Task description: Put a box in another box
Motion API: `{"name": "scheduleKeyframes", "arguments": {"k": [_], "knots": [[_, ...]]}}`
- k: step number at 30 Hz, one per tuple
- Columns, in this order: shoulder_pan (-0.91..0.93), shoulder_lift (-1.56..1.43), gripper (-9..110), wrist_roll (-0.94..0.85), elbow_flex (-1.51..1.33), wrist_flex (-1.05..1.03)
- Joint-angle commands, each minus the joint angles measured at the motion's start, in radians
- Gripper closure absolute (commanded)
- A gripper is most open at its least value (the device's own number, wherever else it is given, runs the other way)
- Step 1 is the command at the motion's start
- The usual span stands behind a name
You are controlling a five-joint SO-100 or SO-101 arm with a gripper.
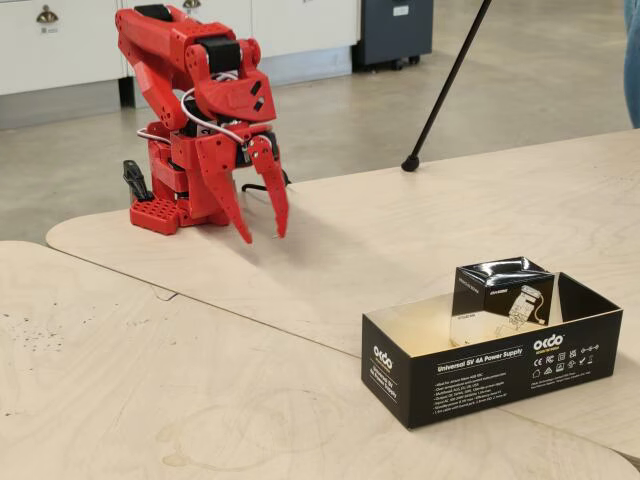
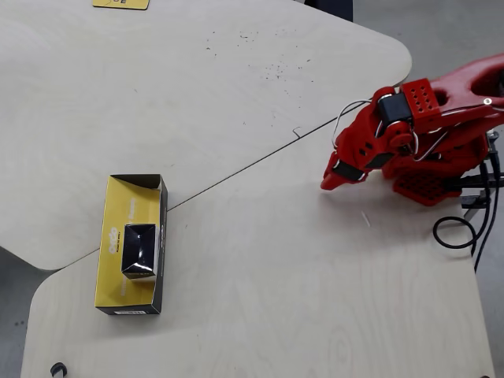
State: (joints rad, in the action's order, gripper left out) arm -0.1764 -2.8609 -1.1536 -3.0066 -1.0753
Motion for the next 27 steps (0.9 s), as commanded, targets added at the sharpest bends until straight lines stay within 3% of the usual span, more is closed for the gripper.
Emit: {"name": "scheduleKeyframes", "arguments": {"k": [1,10,27], "knots": [[0.006,-0.097,102,-0.129,-0.035,-0.008],[-0.009,-0.219,102,-0.348,-0.077,-0.161],[-0.023,-0.41,102,-0.387,-0.077,-0.328]]}}
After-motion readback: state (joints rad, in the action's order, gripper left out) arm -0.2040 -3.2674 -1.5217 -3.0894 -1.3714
